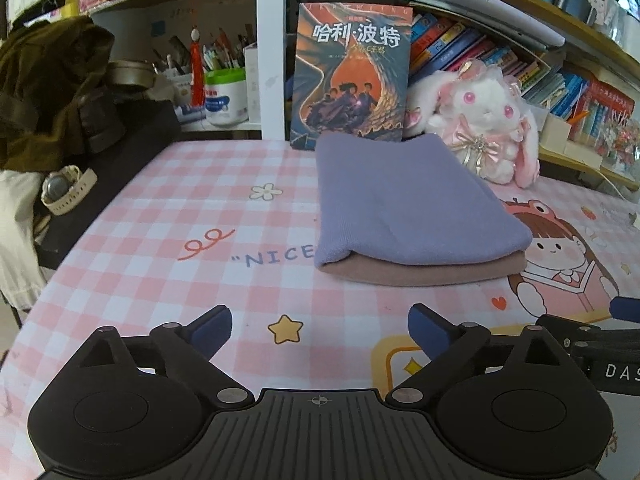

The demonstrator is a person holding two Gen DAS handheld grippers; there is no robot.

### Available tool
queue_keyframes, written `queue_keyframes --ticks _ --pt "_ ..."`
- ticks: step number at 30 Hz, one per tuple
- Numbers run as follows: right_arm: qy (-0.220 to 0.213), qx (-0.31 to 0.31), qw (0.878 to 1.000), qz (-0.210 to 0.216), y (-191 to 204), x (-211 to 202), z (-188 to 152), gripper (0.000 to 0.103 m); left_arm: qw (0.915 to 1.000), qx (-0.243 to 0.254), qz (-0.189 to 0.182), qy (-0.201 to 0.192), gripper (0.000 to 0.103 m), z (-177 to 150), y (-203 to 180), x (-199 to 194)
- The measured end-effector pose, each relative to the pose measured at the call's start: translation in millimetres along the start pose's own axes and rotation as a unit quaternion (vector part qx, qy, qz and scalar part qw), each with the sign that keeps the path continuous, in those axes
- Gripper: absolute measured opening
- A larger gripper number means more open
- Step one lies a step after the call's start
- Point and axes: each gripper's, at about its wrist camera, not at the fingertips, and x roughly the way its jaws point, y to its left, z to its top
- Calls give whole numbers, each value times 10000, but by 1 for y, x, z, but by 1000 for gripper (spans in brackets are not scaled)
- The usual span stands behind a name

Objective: Fold clothes

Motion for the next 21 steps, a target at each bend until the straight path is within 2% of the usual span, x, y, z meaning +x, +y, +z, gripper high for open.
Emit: queue_keyframes --ticks 21 --pt "-12 84 9999 -77 -1 -1 2 99 9998 74 73 -146 102 5 1 -4"
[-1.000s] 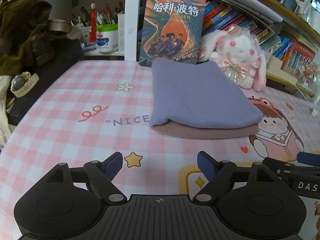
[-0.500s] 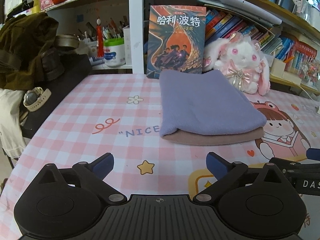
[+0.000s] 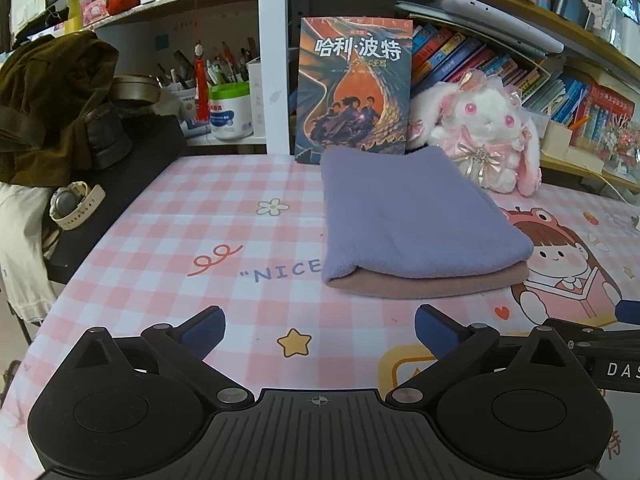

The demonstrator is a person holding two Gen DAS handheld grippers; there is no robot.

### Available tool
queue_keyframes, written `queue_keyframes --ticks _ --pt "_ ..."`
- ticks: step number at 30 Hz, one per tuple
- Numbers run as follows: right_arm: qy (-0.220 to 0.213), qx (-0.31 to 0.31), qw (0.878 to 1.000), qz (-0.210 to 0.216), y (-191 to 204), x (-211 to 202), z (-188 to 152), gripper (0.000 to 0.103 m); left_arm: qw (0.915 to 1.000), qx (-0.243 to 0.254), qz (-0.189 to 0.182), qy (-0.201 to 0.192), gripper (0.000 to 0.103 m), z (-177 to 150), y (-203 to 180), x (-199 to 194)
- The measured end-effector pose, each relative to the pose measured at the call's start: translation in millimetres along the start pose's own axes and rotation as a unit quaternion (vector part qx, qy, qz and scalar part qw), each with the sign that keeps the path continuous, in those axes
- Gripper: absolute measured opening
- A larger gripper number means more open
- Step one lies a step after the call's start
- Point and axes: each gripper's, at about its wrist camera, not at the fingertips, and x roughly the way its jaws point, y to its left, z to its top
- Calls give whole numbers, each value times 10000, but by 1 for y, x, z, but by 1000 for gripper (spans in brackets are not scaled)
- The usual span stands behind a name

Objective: Fold clothes

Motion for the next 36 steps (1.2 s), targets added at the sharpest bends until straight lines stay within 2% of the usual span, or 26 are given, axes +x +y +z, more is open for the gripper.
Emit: queue_keyframes --ticks 9,36 --pt "39 28 10000 -59 -1 2 0 103 10000 8 -25 89 102 -1 0 3" --pt "219 17 9997 -122 0 9 1 103 9997 2 -59 248 102 -1 1 10"
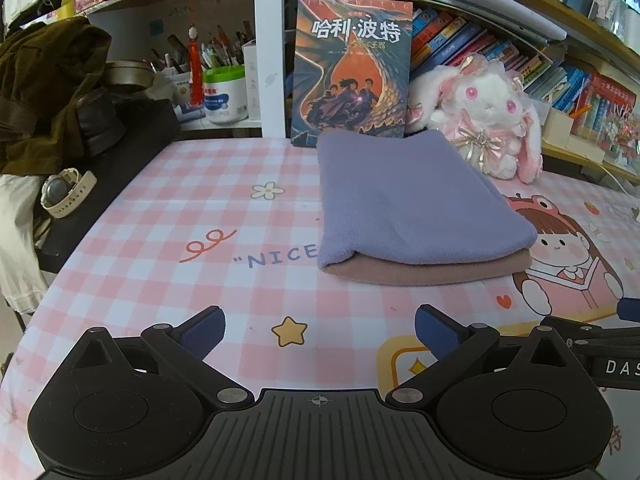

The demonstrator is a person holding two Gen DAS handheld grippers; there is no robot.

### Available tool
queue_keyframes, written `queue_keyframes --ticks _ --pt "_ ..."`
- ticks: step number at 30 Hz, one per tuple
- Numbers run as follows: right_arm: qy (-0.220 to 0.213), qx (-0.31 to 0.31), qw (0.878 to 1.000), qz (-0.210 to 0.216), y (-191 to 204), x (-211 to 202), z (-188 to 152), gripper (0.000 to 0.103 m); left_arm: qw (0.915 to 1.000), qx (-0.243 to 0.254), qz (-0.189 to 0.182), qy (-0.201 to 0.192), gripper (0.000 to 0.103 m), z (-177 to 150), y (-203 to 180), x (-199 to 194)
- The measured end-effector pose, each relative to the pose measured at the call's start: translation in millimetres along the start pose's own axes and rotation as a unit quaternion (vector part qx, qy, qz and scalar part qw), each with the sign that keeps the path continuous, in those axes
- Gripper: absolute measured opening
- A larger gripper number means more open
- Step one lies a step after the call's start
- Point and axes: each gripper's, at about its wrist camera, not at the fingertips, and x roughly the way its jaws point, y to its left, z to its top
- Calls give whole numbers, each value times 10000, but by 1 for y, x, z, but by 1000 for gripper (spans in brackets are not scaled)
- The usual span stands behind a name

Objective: Fold clothes

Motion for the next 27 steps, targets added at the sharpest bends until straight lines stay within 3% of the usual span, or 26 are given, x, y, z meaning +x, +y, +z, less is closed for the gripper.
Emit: queue_keyframes --ticks 27 --pt "25 20 10000 -6 0 0 0 103 10000 54 33 29 103 -1 -1 1"
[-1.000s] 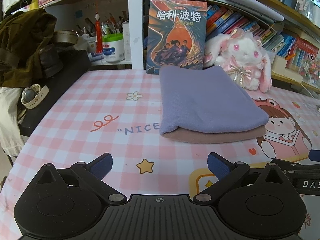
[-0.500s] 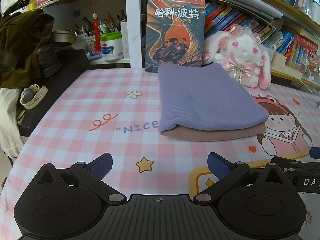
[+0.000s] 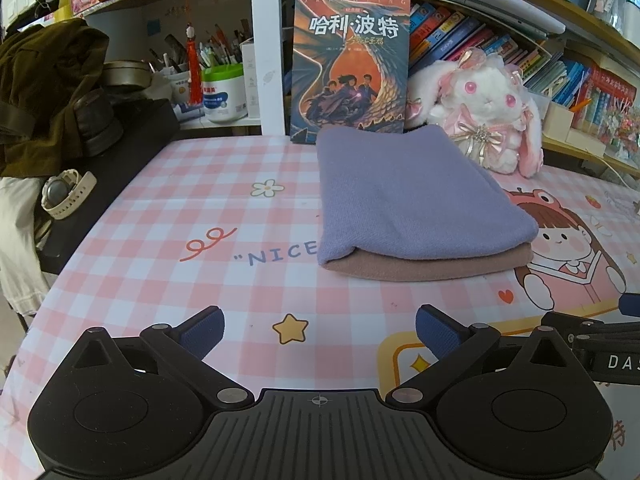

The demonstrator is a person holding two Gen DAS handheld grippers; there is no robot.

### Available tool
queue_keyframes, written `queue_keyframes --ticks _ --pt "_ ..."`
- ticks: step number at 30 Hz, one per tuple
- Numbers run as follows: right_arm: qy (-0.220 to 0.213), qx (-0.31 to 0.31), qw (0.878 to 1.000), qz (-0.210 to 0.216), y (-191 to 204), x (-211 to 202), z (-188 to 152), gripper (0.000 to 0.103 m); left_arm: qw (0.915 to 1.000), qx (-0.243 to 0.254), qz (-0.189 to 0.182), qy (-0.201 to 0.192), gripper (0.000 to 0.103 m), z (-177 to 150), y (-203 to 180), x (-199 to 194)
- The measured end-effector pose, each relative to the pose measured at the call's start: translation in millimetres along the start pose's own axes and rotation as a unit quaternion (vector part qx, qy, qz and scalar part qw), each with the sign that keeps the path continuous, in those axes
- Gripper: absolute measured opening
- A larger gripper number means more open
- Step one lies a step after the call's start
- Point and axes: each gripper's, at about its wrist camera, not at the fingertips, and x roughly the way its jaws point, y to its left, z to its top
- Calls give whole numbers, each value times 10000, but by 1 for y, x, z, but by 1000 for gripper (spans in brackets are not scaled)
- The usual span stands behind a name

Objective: Fold clothes

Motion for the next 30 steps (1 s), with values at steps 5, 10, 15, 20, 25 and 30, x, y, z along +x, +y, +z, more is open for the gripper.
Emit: queue_keyframes --ticks 5,10,15,20,25,30 --pt "5 -3 10000 10 0 0 0 103 10000 2 10 2 103 0 0 0" --pt "6 -8 10000 18 0 1 0 103 10000 8 11 -2 103 0 0 -1" --pt "12 0 10000 25 0 1 1 103 10000 5 2 -4 103 0 0 -1" --pt "21 13 10000 27 0 1 1 103 10000 -13 -37 17 103 0 0 -1" --pt "69 37 10000 38 -1 3 0 103 9999 -70 -99 24 103 -1 0 -1" --pt "132 35 9999 36 -1 7 0 103 9999 -115 -103 48 103 0 2 2"
